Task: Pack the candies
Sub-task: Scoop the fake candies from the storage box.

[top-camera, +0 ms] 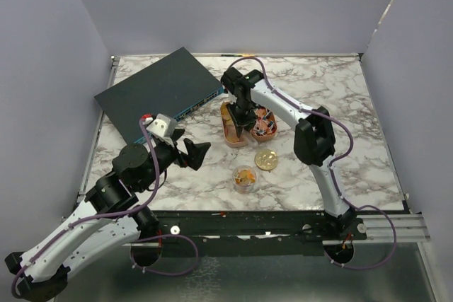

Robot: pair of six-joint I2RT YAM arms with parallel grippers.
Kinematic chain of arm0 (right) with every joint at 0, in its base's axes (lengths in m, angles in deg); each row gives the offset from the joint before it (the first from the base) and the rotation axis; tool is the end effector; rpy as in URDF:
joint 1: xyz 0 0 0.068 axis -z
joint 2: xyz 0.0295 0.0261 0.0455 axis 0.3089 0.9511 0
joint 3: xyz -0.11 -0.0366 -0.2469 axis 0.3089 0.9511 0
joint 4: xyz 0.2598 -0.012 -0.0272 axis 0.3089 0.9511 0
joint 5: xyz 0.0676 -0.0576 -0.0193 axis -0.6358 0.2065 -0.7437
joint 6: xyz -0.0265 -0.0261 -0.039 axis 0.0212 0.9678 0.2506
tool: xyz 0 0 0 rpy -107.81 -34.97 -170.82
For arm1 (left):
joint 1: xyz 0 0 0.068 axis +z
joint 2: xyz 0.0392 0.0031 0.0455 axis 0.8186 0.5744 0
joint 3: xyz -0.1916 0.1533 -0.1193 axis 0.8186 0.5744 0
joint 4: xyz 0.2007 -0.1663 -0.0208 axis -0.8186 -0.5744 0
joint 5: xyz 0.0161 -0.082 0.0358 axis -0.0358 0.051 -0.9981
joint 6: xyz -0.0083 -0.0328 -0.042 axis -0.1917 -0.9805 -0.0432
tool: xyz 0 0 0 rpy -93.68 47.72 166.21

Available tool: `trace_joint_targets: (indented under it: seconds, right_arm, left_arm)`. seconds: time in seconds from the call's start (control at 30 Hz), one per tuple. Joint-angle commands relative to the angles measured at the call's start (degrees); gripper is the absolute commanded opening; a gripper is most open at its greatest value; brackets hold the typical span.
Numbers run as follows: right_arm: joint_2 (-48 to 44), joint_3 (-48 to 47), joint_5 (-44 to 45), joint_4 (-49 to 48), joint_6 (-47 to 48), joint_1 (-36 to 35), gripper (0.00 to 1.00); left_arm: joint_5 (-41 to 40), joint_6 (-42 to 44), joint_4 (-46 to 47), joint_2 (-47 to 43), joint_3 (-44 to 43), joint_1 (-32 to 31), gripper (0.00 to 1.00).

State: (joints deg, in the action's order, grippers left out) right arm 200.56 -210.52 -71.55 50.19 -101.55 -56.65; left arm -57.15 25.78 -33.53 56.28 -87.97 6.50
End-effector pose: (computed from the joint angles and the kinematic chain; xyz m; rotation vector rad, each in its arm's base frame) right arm 0.3584 0.2896 0.2200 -0.6287 2.9771 0.1785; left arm 0.0868 -0.0878 0.3472 0.3619 1.6675 -0.6589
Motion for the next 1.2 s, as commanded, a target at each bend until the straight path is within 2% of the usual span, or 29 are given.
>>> trace_joint_targets:
  seconds: [0.0, 0.23, 0.8, 1.17]
  right_arm:
    - [0.44, 2.74, 8.66, -5.05, -1.45, 0.68, 0.01]
    - [-2.21, 8.67, 11.52, -9.18, -2.17, 0.64, 0.01]
    - [-11.93, 19.68, 9.25, -16.5, -0.11, 0.52, 0.01]
    - [-21.45, 26.14, 8.57, -20.15, 3.61, -0.26, 0.0]
  left_arm:
    - [-1.2, 0.92, -0.61, 0.73, 0.51, 0.21, 0.99]
    - [-1.3, 0.86, -0.61, 1.59, 0.37, 0.21, 0.99]
    - [-1.39, 1.0, -0.65, 3.54, 0.42, 0.71, 0.99]
    - [-1.81, 0.61, -0.7, 4.24, 0.51, 0.77, 0.99]
